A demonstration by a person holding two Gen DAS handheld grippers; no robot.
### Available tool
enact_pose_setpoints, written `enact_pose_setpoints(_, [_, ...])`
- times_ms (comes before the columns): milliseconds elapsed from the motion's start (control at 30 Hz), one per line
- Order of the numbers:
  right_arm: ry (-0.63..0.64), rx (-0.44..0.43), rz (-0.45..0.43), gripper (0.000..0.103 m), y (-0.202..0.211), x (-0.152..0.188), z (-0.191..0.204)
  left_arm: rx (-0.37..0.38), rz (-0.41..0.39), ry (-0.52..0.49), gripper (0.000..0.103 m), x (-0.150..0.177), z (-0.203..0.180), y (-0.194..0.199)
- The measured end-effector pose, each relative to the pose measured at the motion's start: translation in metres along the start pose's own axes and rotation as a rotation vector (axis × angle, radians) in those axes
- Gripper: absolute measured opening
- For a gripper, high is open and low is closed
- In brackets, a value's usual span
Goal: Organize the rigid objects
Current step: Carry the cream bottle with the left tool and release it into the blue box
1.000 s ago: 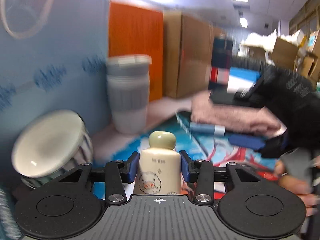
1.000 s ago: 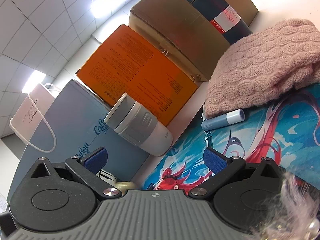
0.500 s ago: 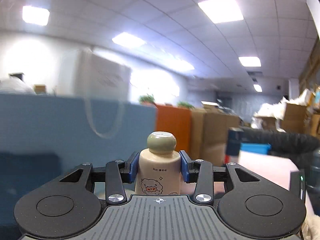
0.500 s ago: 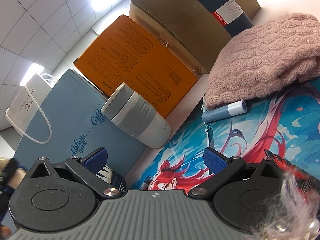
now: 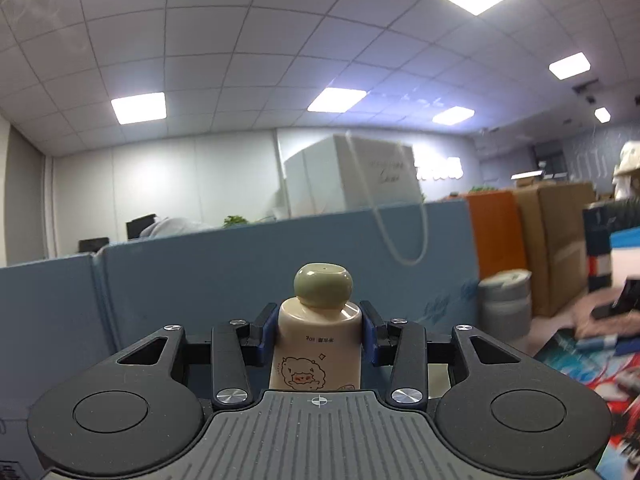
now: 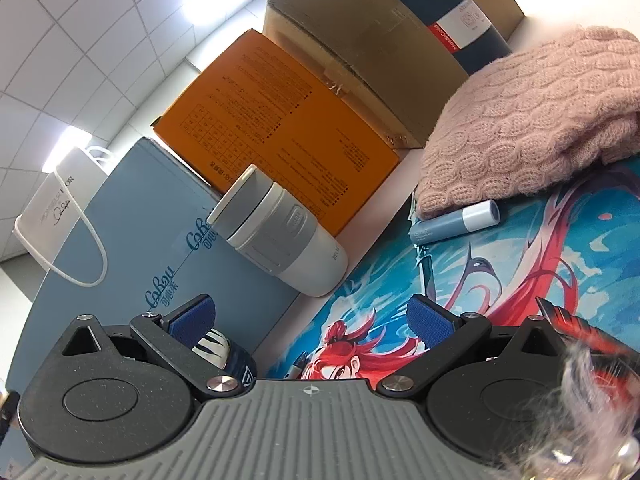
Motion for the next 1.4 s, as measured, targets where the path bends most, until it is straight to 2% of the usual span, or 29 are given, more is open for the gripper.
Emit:
enact_pose_setpoints(100, [0.003, 0.005, -0.009, 0.103, 0.001, 0.000, 0.000, -0.012, 0.066, -0.012, 0.040, 0.013, -0.001, -0.012])
enact_pose_setpoints(200, [-0.004, 0.010, -0.013, 0.103, 0.002, 0.000, -0.002, -0.020, 0.121, -0.077, 0.040, 0.026, -0.012, -0.019])
enact_pose_setpoints(267, [-0.004, 0.012, -0.015, 0.103, 0.003, 0.000, -0.002, 0.031, 0.163, -0.075, 0.040, 0.038, -0.010, -0.026])
enact_pose_setpoints(300, [0.002, 0.007, -0.016, 0.103, 0.003, 0.000, -0.001, 0.030, 0.159, -0.072, 0.040, 0.038, -0.009, -0.027])
enact_pose_setpoints(367, [0.019, 0.002, -0.029, 0.103, 0.005, 0.000, 0.002, 0.030, 0.199, -0.084, 0.040, 0.044, -0.005, -0.030])
enact_pose_setpoints(500, [0.024, 0.006, -0.060, 0.103, 0.010, -0.001, 0.003, 0.082, 0.289, -0.134, 0.040, 0.059, -0.016, -0.047])
enact_pose_setpoints(567, [0.024, 0.011, -0.061, 0.103, 0.009, -0.002, 0.003, 0.064, 0.293, -0.164, 0.040, 0.065, -0.020, -0.052])
enact_pose_setpoints(667, [0.030, 0.018, -0.056, 0.103, 0.007, -0.001, 0.003, 0.071, 0.302, -0.154, 0.040, 0.066, -0.019, -0.052])
enact_pose_setpoints(900, [0.027, 0.022, -0.051, 0.103, 0.007, -0.001, 0.002, 0.063, 0.334, -0.037, 0.041, 0.069, -0.002, -0.054])
enact_pose_setpoints(1033, [0.030, 0.022, -0.048, 0.103, 0.006, 0.000, 0.003, 0.055, 0.333, -0.040, 0.043, 0.071, -0.002, -0.054])
enact_pose_setpoints(1133, [0.027, 0.025, -0.042, 0.103, 0.004, 0.000, 0.002, 0.048, 0.323, -0.019, 0.048, 0.069, 0.000, -0.052])
enact_pose_setpoints(1333, [0.021, 0.025, -0.045, 0.103, 0.003, 0.001, 0.000, 0.009, 0.309, 0.024, 0.068, 0.066, 0.008, -0.048])
enact_pose_setpoints(1400, [0.018, 0.027, -0.045, 0.103, 0.002, 0.001, -0.001, -0.024, 0.296, 0.033, 0.084, 0.064, 0.011, -0.045])
Point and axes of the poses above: each gripper's, at about its wrist camera, not at the fingertips, and y roughly against the way its jaws point, z to its left, x to its underside, the point moved 5 cm from there along -y, roughly the way its jaws point, and after that the axes turned 11 degrees about z, right-handed, at the moved point
